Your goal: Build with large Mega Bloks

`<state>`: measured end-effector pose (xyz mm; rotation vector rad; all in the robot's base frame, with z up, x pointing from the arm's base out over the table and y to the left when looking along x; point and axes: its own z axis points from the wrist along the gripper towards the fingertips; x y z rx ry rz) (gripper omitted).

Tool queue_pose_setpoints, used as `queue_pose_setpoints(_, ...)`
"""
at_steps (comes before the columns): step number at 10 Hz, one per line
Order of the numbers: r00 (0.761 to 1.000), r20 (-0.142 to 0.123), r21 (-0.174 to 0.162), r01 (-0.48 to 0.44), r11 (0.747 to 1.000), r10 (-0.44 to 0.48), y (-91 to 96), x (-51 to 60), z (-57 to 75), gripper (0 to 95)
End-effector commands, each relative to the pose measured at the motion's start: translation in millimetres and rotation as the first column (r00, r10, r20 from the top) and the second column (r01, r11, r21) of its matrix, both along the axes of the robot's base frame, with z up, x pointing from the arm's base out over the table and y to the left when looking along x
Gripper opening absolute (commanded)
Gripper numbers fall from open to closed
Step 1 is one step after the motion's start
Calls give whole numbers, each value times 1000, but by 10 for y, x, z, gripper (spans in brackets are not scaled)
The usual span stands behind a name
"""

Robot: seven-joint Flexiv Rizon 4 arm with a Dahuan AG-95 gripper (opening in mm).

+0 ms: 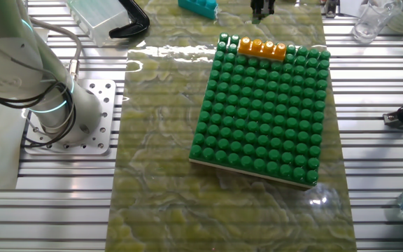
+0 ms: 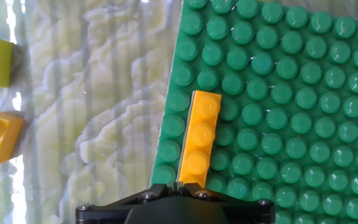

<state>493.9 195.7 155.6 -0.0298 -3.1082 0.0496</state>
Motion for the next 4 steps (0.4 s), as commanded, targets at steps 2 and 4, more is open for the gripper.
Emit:
queue_pose_setpoints(2,1000,-20,13,20,1000,-20,2,-5,6,0)
queue_pose_setpoints(4,1000,-25,15,11,1000,-11,10,2,-10,0)
